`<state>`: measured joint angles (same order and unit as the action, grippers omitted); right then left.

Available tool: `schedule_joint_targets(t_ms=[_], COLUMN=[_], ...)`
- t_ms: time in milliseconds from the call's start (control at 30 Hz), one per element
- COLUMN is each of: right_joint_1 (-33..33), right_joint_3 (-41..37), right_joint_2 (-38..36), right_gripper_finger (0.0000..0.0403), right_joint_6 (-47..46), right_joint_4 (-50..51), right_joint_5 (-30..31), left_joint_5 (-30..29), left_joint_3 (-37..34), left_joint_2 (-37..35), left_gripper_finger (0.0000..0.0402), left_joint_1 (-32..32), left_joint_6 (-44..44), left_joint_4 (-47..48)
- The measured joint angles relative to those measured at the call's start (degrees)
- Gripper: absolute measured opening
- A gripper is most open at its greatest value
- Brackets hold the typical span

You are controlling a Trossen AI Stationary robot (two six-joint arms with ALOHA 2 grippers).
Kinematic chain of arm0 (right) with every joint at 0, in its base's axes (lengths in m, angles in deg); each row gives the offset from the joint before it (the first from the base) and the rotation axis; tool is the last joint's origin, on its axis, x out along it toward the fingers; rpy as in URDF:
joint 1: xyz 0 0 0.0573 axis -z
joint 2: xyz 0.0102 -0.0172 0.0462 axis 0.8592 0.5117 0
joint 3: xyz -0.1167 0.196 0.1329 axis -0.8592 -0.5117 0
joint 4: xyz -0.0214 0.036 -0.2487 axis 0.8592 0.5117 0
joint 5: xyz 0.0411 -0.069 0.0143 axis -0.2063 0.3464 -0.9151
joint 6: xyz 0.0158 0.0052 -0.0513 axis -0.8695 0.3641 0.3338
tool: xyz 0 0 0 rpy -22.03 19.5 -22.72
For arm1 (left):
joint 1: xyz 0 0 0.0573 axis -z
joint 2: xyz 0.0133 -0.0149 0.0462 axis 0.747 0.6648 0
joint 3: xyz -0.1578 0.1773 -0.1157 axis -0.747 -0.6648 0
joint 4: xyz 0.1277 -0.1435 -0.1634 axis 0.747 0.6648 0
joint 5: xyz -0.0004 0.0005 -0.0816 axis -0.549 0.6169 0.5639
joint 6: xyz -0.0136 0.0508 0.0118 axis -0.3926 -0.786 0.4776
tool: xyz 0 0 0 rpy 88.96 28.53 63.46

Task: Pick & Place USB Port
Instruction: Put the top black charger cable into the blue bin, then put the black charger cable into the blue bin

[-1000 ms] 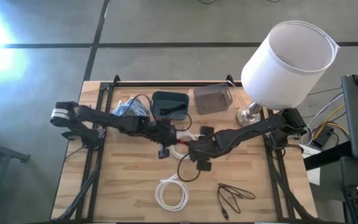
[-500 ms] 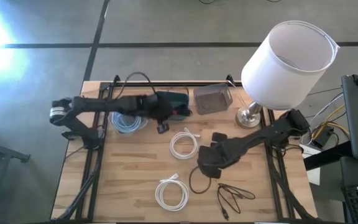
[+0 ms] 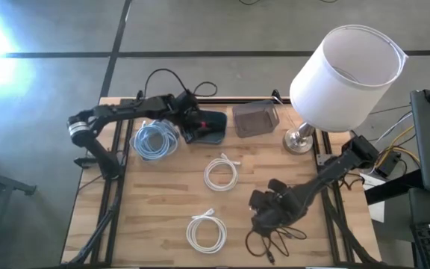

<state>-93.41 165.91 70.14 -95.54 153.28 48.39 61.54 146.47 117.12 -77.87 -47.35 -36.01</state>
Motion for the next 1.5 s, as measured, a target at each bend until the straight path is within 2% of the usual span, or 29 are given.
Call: schedule_joint_targets(t_ms=[200,467,767,933,1133,1500], right_joint_1=[-0.47,-1.59,-2.41,-2.85,-3.20,-3.38], right_joint_3=[-0.02,-0.02,-0.02,-0.02,-0.24,-0.35], right_joint_2=[0.52,1.95,4.77,6.06,7.98,14.73], right_gripper_finger=[0.0125,0.0147,0.0186,0.0198,0.0197,0.0189], right_joint_6=[-6.37,-14.79,-22.46,-22.53,-20.83,-18.58], right_joint_4=[-0.05,-0.60,-1.97,-0.88,-1.10,-0.97], right_joint_5=[-3.49,-12.71,-27.49,-27.60,-24.80,-26.79], left_joint_5=[-0.15,-1.28,-12.46,-12.64,-11.91,-2.80], left_joint_3=[-0.05,1.18,3.77,5.20,7.11,9.18], left_joint_2=[4.37,7.02,7.24,7.06,7.06,5.25], left_gripper_finger=[0.0045,0.0077,0.0158,0.0181,0.0182,0.0181], left_joint_1=[0.00,-0.09,0.02,0.28,1.50,4.86], left_joint_6=[-0.84,-6.45,-7.10,-6.79,-3.94,-0.68], left_joint_4=[-1.20,-5.85,-6.10,-6.13,-5.99,-6.26])
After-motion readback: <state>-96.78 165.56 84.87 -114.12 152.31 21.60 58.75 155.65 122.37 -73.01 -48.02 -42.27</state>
